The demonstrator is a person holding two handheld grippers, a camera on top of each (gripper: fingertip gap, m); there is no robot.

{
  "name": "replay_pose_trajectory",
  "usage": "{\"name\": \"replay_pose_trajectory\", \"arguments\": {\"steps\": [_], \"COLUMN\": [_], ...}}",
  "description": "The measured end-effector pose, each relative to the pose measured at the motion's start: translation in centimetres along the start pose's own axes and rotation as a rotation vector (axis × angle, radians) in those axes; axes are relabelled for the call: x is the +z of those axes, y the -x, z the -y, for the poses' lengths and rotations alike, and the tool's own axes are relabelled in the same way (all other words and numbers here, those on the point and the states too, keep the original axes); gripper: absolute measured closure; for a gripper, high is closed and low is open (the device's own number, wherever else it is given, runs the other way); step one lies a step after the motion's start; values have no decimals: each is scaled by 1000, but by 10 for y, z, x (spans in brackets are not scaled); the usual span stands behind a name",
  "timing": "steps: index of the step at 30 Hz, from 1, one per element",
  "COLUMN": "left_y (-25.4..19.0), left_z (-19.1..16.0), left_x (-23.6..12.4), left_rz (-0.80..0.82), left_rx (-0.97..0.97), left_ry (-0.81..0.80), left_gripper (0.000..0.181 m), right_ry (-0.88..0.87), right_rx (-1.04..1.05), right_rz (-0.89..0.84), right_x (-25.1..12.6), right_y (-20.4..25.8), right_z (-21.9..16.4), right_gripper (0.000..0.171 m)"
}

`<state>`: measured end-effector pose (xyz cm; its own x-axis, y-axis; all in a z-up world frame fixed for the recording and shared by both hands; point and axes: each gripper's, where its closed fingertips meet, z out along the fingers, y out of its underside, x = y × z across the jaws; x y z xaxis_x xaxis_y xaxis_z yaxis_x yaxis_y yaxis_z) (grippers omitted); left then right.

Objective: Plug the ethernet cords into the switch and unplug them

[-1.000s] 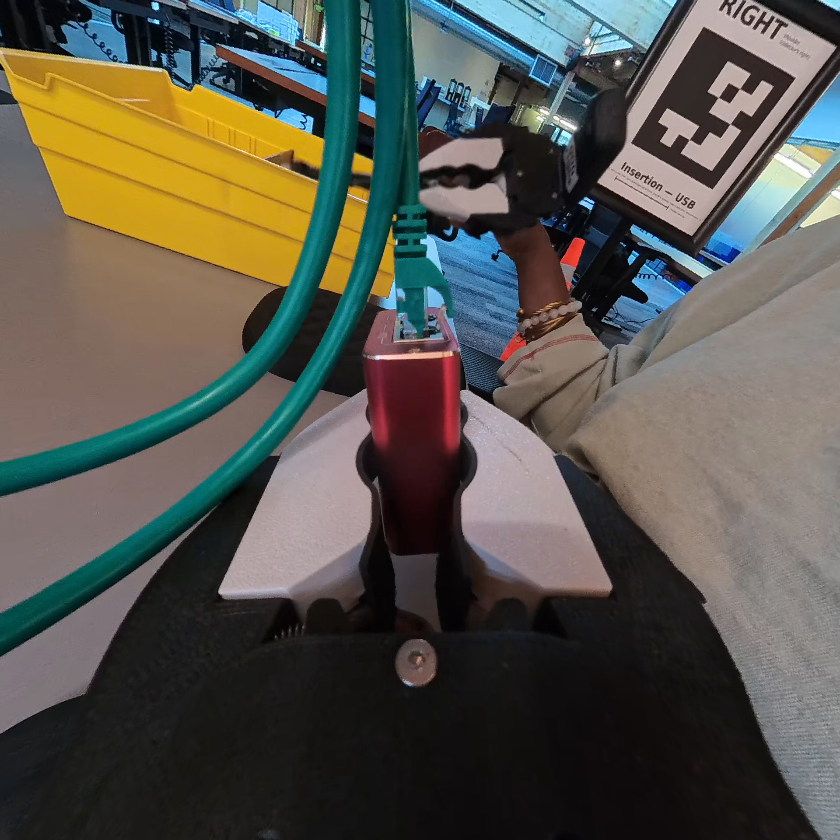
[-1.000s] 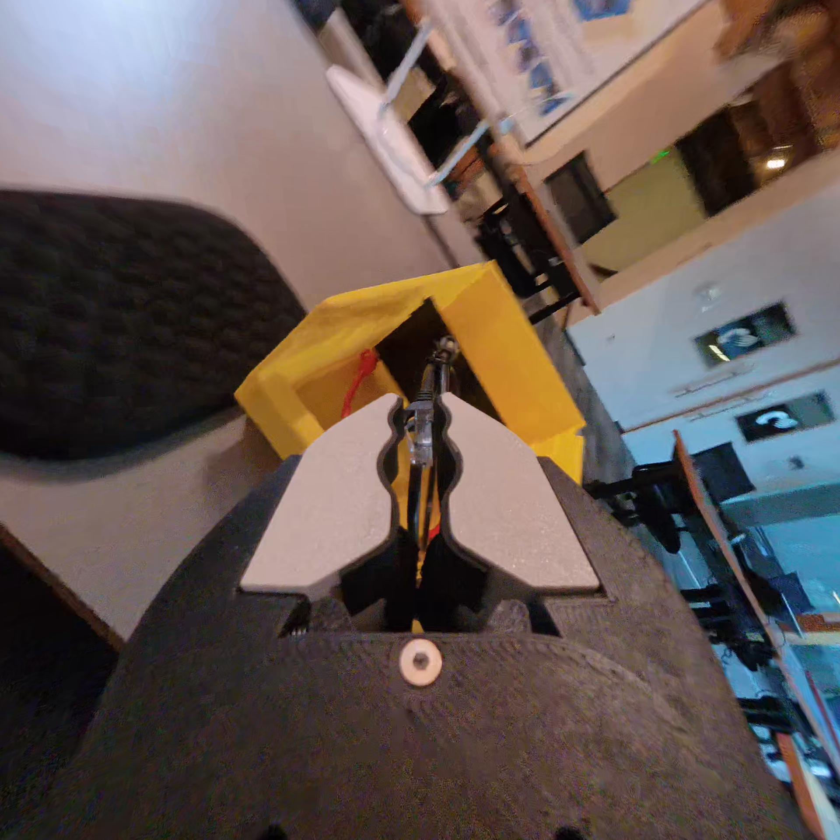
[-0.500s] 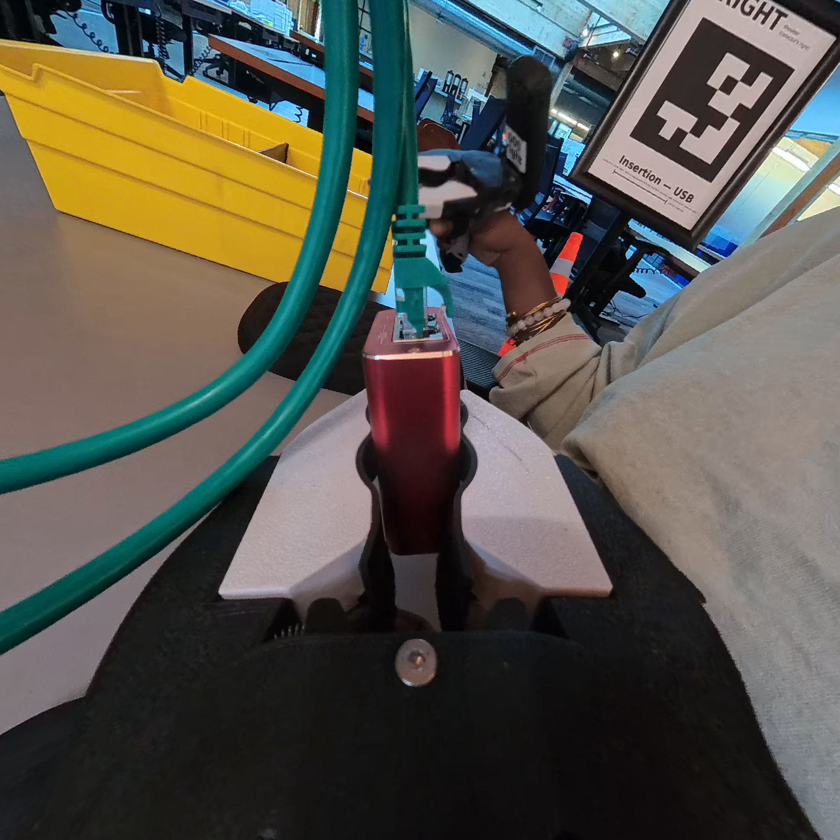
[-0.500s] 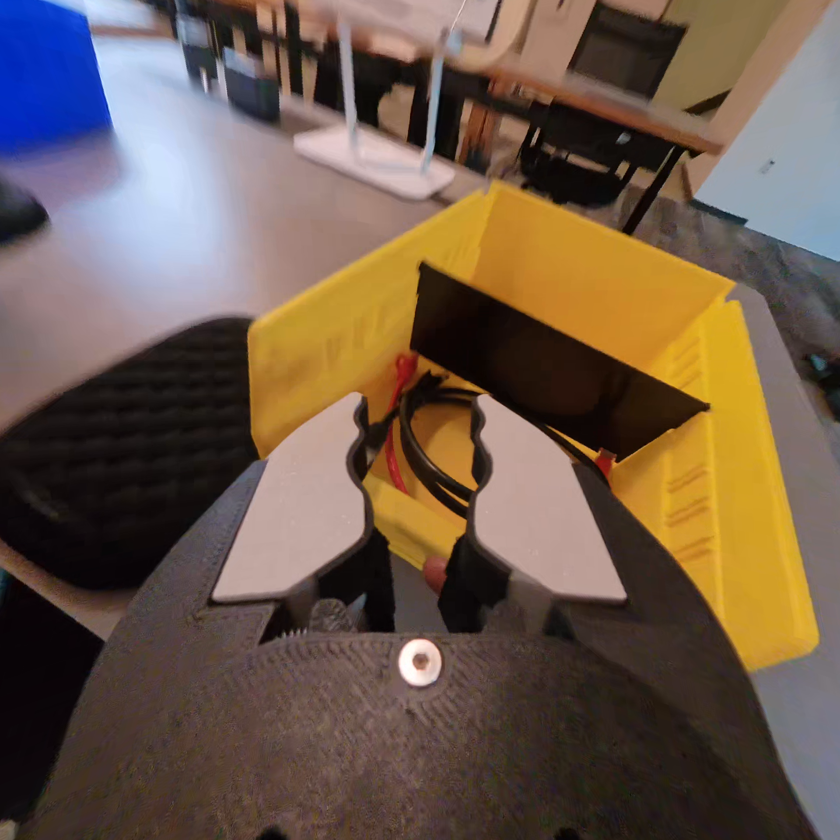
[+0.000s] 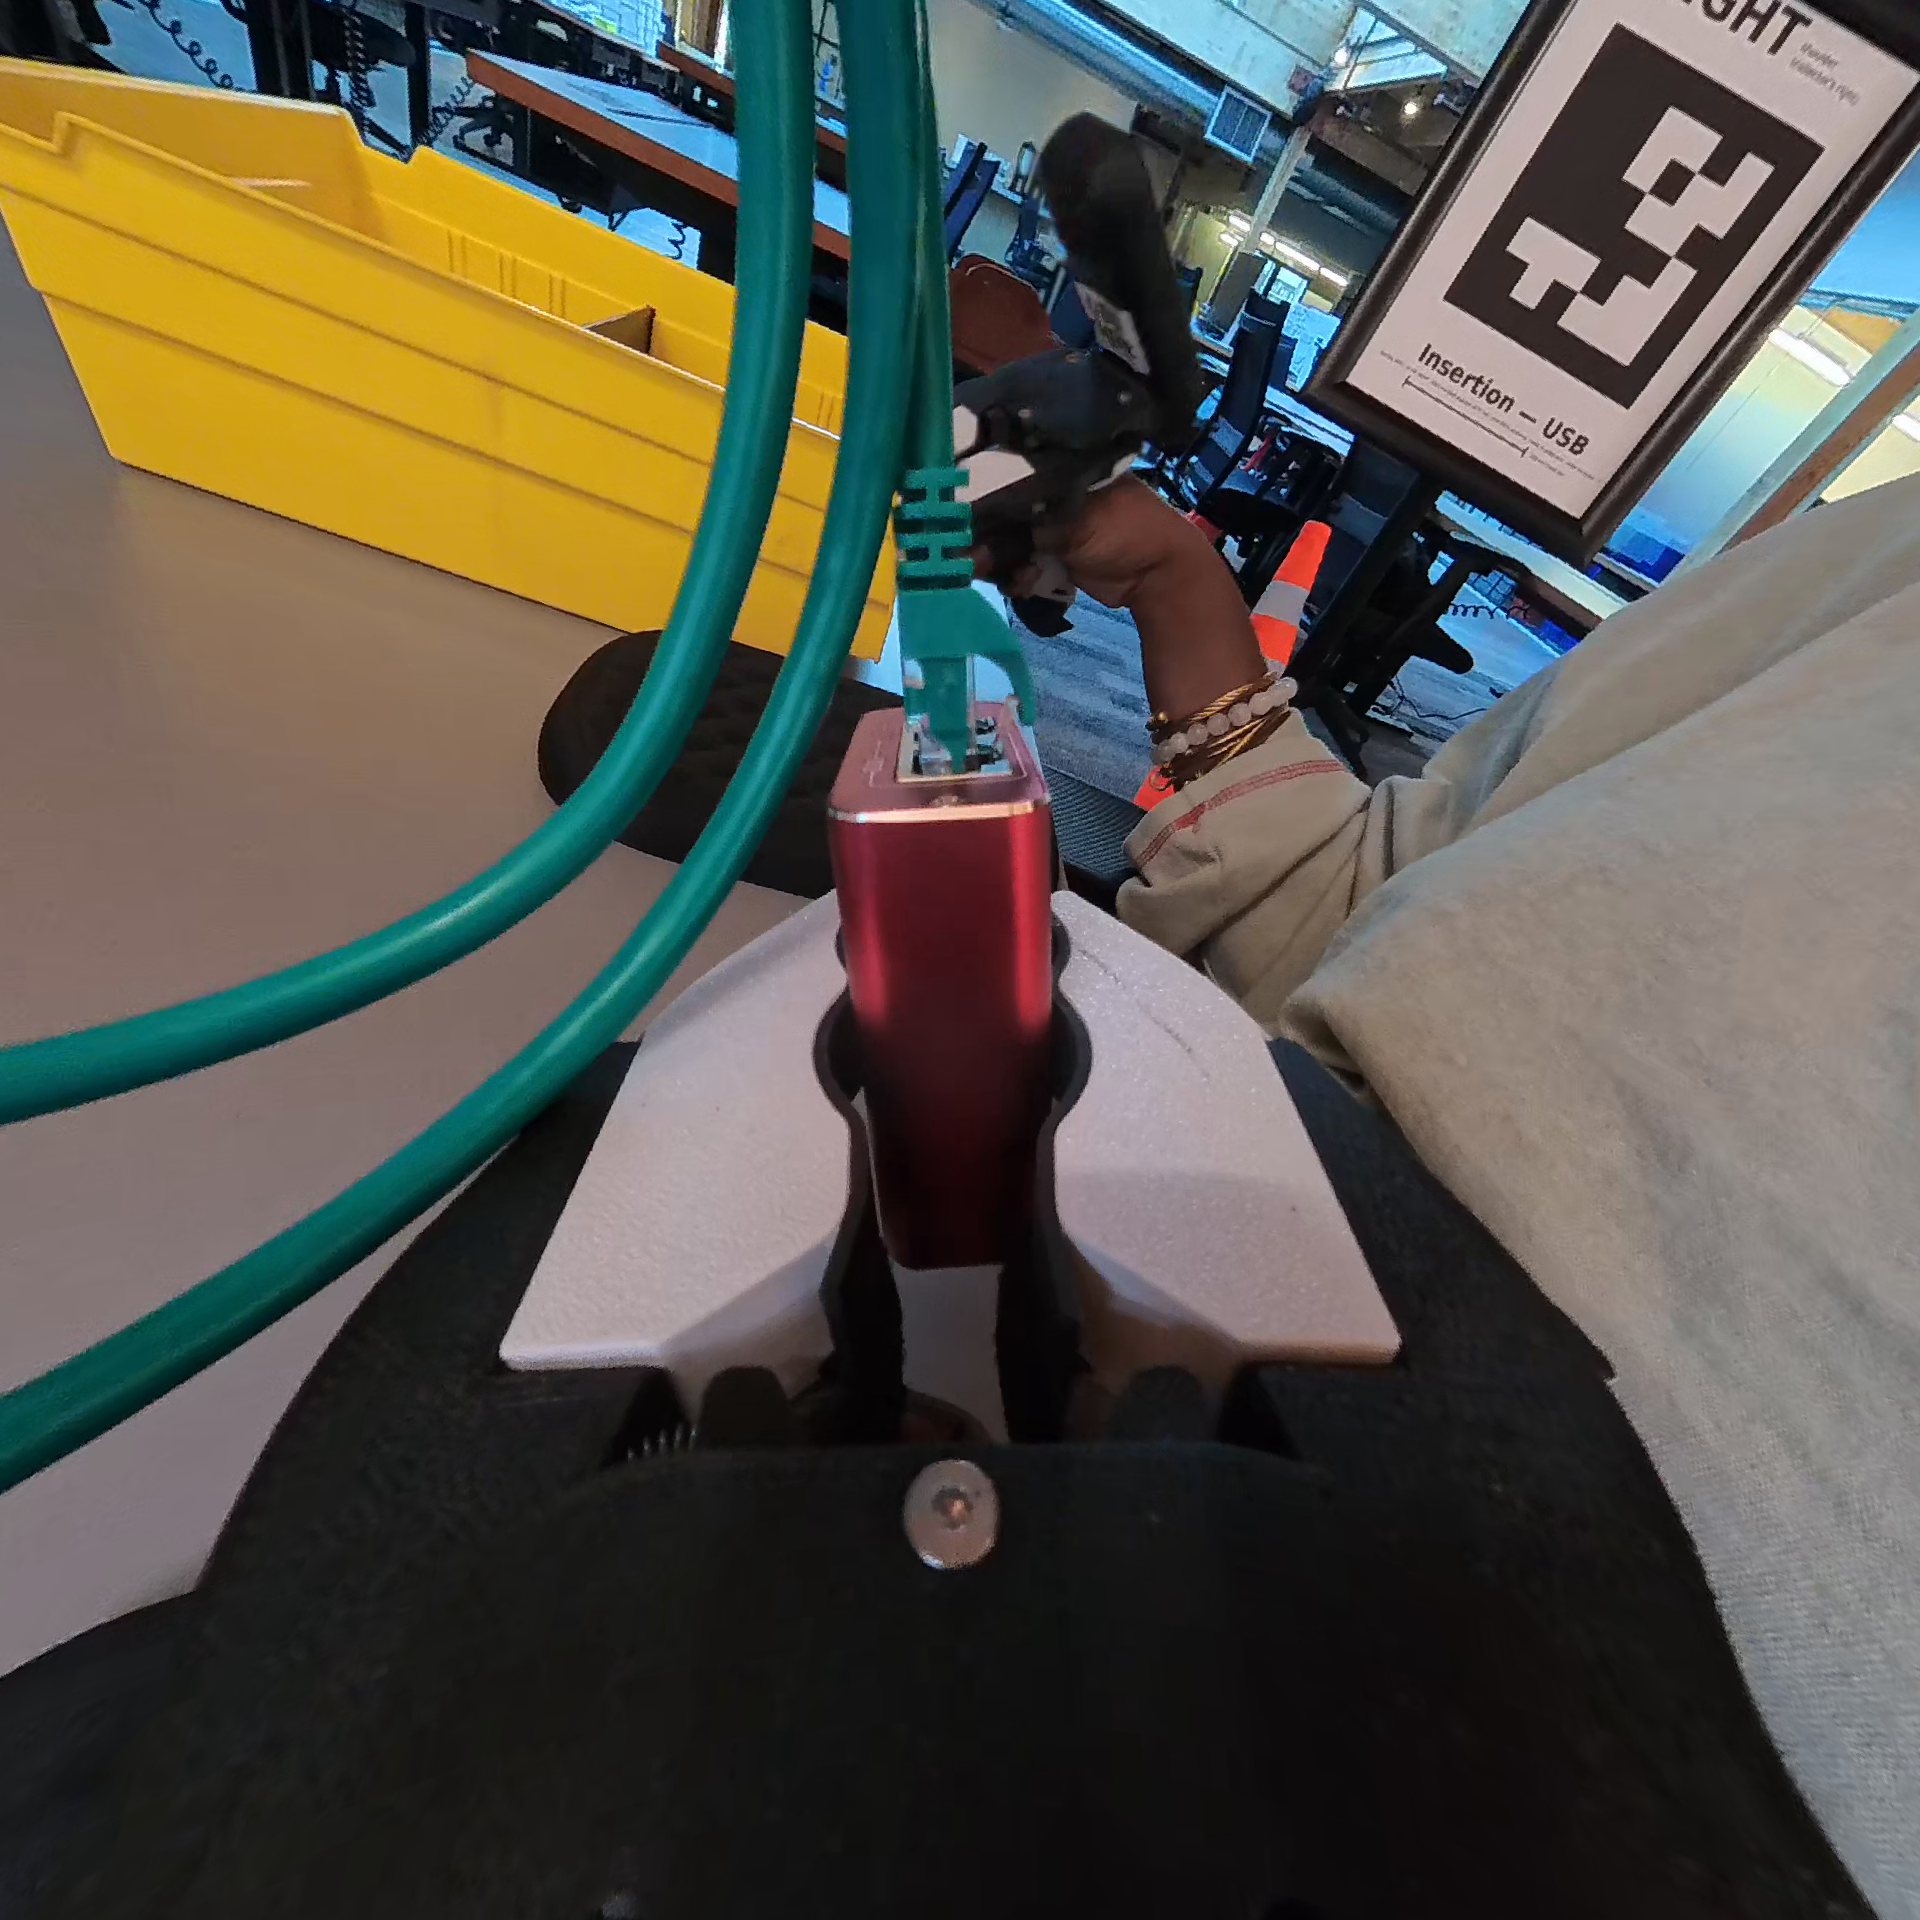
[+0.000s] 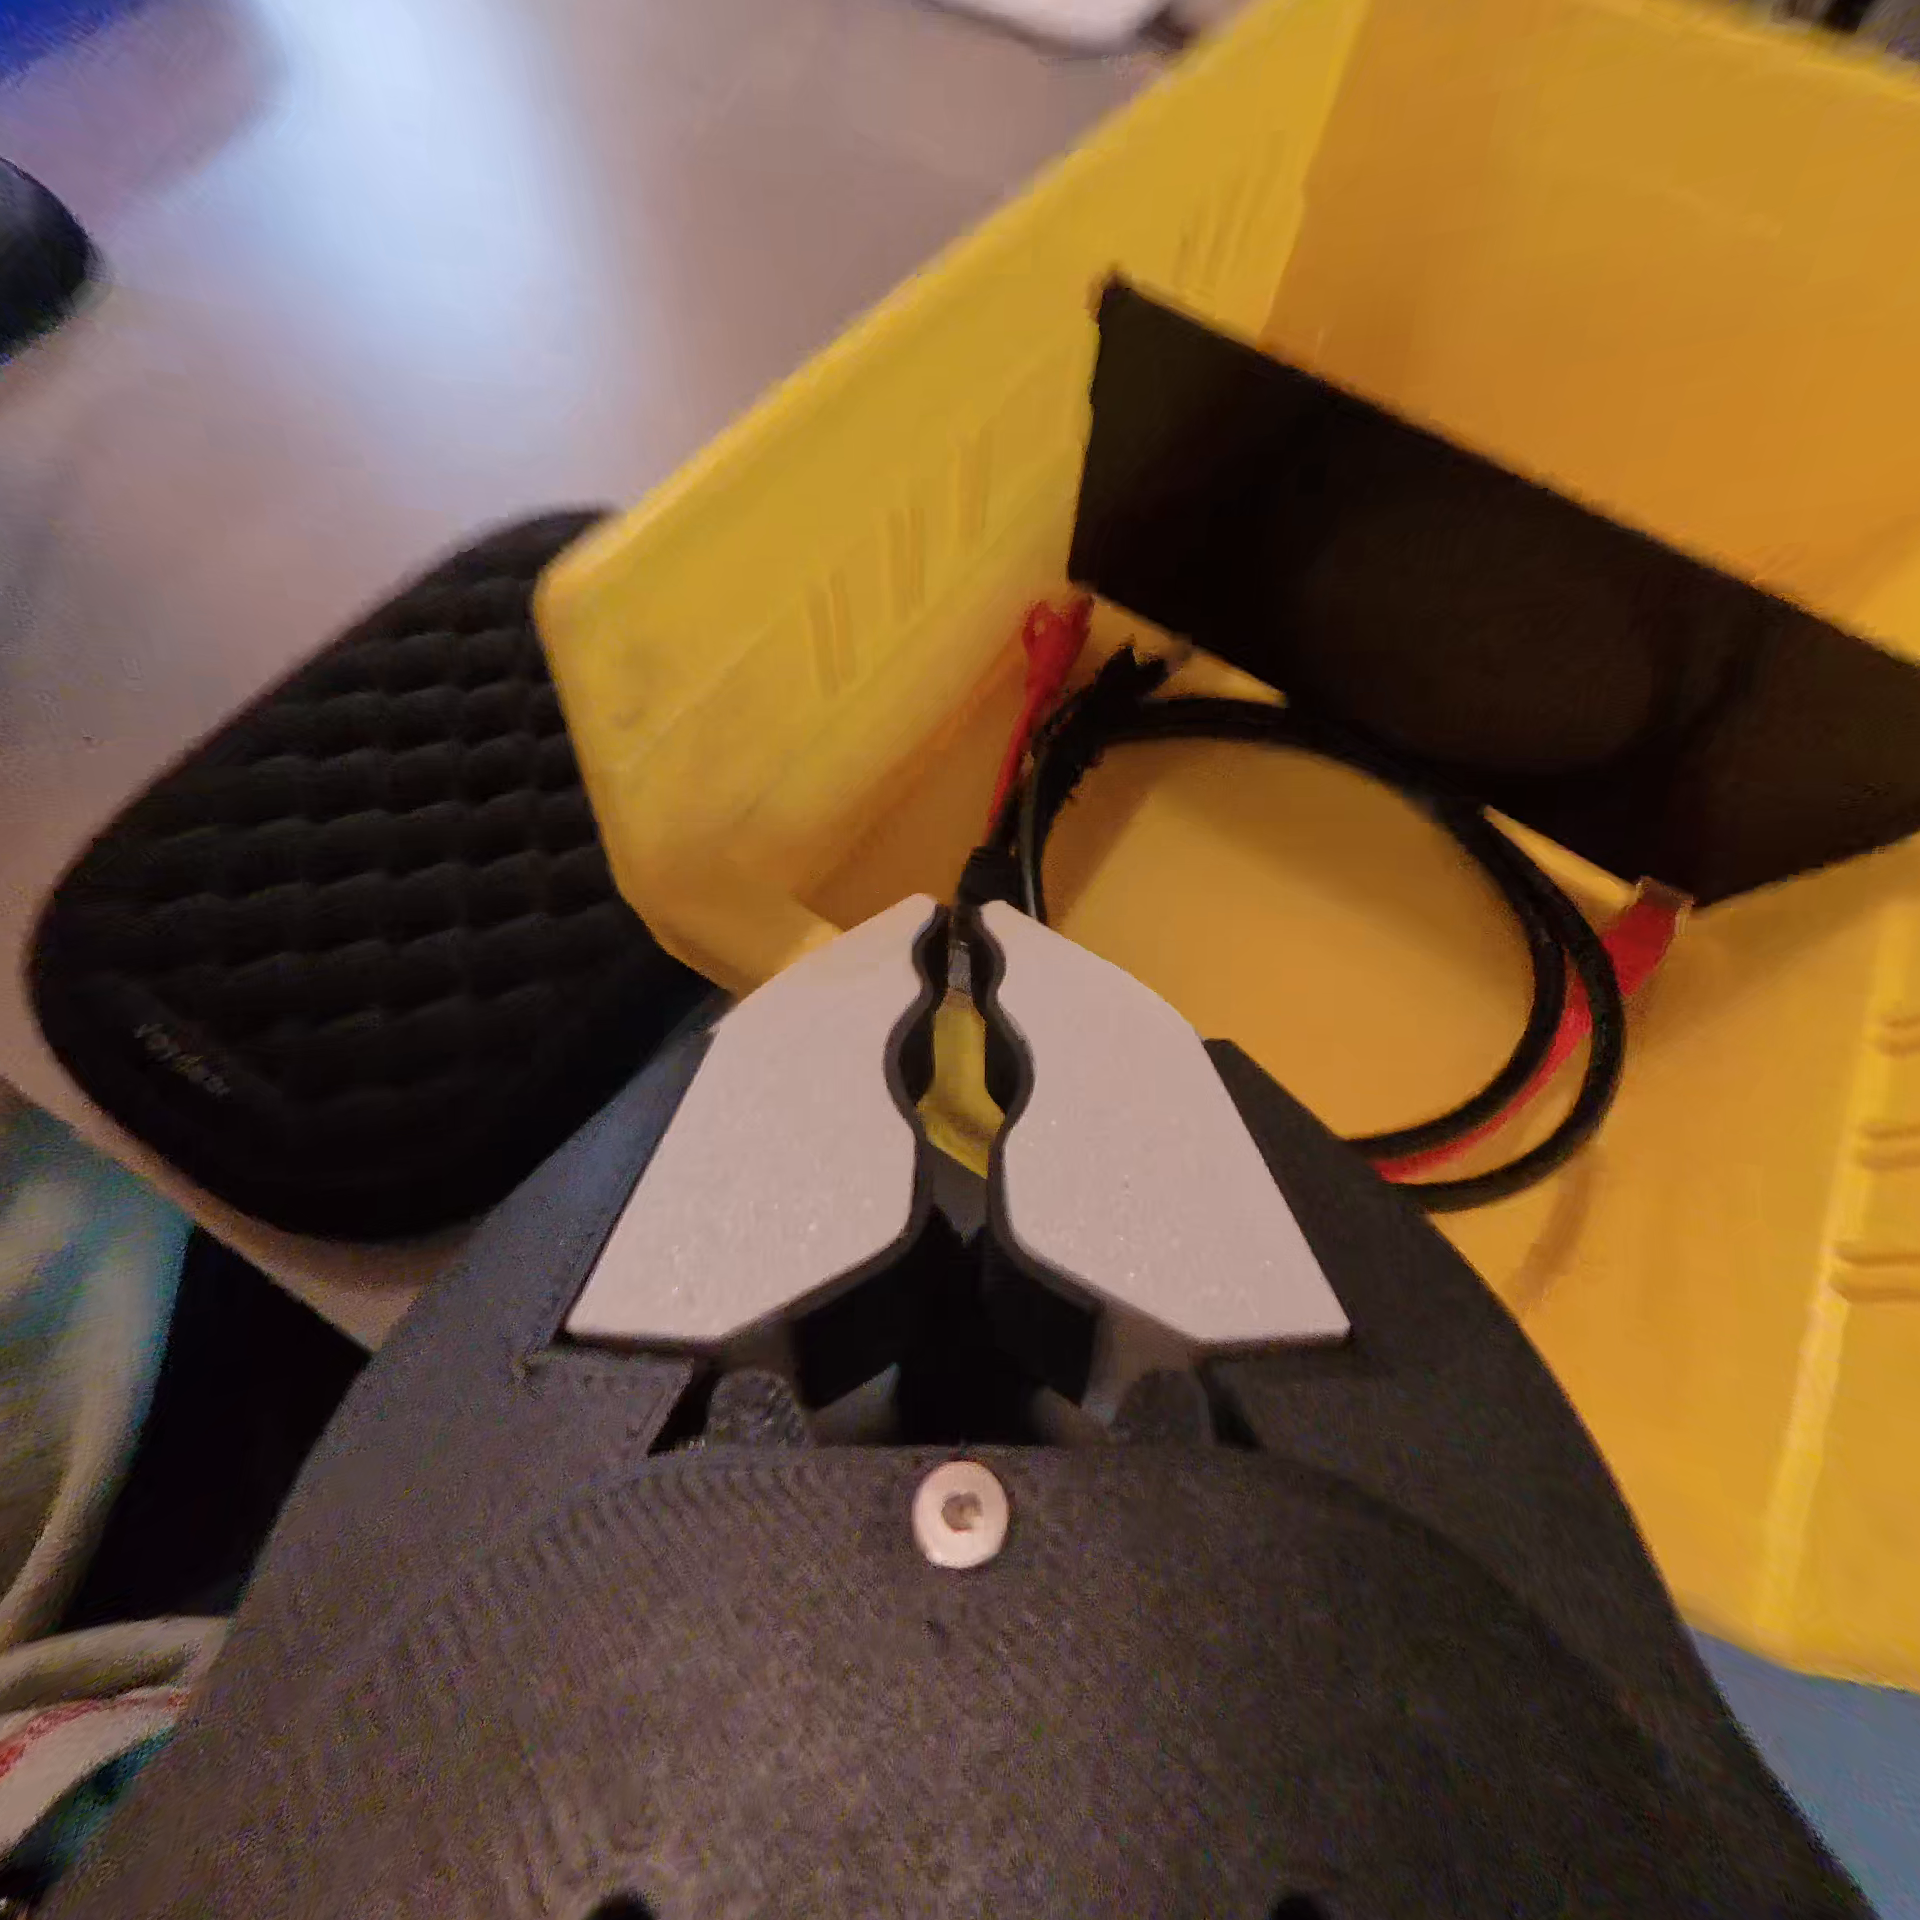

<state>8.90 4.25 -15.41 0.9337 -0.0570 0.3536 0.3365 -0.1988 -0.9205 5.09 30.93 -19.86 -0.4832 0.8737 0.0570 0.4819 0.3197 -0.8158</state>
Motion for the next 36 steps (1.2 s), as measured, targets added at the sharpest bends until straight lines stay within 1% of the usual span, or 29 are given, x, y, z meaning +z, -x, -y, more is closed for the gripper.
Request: {"name": "replay_pose_trajectory", "arguments": {"steps": [2, 4, 6, 8, 11, 13, 14, 16, 18, 19, 21, 24, 26, 28, 32, 36], "left_y": [0, 0, 0, 0, 0, 0, -1, -2, -5, -7, -12, -17, -18, -19, -18, -12], "left_z": [-1, -1, 0, 0, 0, -1, -1, -1, -2, -3, -7, -14, -17, -18, -22, -27], "left_x": [0, 0, 0, 0, 0, 1, 1, 1, 1, 2, 4, 7, 8, 9, 11, 13], "left_rz": [1, 2, 2, 3, 3, 5, 5, 1, -11, -20, -37, -52, -54, -54, -46, -9], "left_rx": [3, 5, 1, -2, 4, 10, 14, 24, 39, 53, 87, 133, 151, 158, 170, 156], "left_ry": [5, 5, 1, -1, 2, 5, 5, 7, 14, 23, 50, 94, 114, 125, 151, 184], "left_gripper": [152, 152, 152, 152, 152, 152, 152, 152, 152, 152, 152, 152, 152, 152, 152, 153], "right_ry": [45, 27, -94, -296, -594, -713, -739, -733, -678, -647, -583, -529, -528, -531, -551, -636], "right_rx": [43, 31, -18, -66, -154, -204, -220, -229, -213, -193, -146, -118, -119, -153, -254, -456], "right_rz": [-54, -76, -105, -103, 36, 219, 331, 560, 755, 818, 888, 977, 999, 1022, 987, 861], "right_x": [4, 2, -8, -27, -57, -65, -64, -54, -34, -22, 3, 21, 23, 21, 21, 26], "right_y": [-8, -9, -9, -1, 44, 89, 114, 163, 205, 221, 243, 265, 270, 273, 272, 270], "right_z": [-3, 1, 19, 53, 108, 135, 144, 154, 158, 158, 156, 150, 149, 146, 141, 137], "right_gripper": [170, 165, 158, 154, 148, 143, 142, 139, 139, 140, 140, 140, 143, 155, 155, 153]}}
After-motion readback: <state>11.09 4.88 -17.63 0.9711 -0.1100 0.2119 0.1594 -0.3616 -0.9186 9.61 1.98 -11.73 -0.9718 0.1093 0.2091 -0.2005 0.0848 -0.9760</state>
